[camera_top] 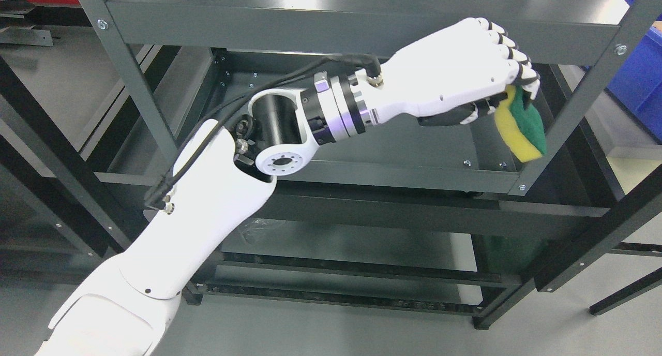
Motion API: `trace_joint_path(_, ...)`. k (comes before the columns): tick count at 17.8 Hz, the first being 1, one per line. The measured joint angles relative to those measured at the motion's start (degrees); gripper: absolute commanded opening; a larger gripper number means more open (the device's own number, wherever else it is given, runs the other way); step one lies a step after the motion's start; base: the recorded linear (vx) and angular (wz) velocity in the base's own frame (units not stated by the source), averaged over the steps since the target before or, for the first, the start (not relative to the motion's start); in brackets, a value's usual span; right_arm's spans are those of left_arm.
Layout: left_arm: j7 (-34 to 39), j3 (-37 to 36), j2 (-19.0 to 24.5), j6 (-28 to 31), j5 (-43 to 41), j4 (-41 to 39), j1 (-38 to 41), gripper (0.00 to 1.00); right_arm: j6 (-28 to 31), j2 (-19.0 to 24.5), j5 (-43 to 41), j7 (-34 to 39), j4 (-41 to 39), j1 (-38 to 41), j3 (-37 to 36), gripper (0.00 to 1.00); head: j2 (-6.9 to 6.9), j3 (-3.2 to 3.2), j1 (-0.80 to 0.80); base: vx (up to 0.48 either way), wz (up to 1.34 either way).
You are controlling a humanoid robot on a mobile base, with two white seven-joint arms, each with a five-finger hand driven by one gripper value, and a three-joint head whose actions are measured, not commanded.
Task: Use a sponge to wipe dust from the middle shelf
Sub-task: 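Withdraw the left hand holding the sponge down out of the shelf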
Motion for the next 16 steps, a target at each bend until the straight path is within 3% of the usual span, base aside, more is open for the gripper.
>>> trace_joint_path(3,1.1,-2.5,-1.0,1.8,5.7,0.4,5.7,0.02,0.0,0.0,0.0,0.0,0.0,0.0,0.0,1.0,0.0,0.0,0.0,0.0,0.0)
trace_joint_path(7,5.1,-1.1,-1.9,2.8,14.2,0.9,19.5,0.08,0.0,0.0,0.0,0.0,0.0,0.0,0.0,1.0,0.0,0.0,0.0,0.0,0.0)
trace_joint_path(12,9.2,8.9,-2.8,3.1,24.1,0.9,35.8,0.02,0.0,0.0,0.0,0.0,0.0,0.0,0.0,1.0,0.0,0.0,0.0,0.0,0.0)
trace_joint_path(16,14.5,17.8,-3.2,3.2,28.7,0.1,42.9,0.0,0.0,0.0,0.0,0.0,0.0,0.0,0.0,1.0,0.0,0.0,0.0,0.0,0.0)
